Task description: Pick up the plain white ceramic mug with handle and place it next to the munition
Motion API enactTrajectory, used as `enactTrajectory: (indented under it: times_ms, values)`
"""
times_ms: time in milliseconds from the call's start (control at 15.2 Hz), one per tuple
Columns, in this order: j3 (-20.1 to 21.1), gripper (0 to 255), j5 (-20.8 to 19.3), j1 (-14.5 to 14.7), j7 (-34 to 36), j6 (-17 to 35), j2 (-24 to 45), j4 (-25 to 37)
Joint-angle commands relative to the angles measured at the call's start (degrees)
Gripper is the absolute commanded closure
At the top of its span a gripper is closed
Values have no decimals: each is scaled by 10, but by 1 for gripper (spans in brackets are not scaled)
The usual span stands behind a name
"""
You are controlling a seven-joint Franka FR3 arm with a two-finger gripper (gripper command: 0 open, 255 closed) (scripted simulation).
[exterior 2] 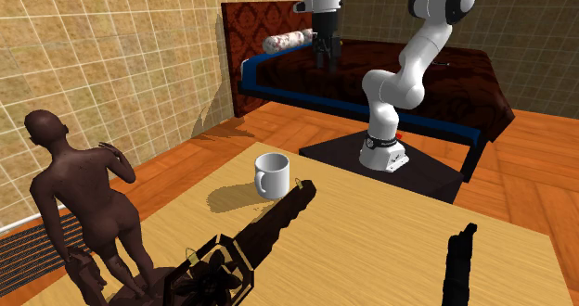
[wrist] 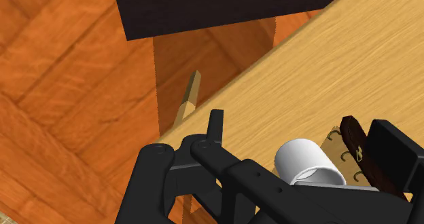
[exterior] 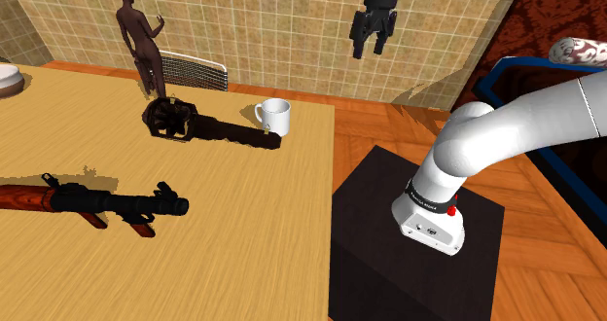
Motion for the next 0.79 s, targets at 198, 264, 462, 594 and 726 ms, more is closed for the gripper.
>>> enactTrajectory:
  times_ms: [198,264,462,594,726]
  values:
    - [14,0,7,1,22,58,38,-18]
    - [19,0,10,1,29,77,52,-22]
    - [32,0,15,2,51,134,98,-29]
    - [41,0,17,3,65,170,132,-30]
    - [49,0,18,3,80,206,169,-27]
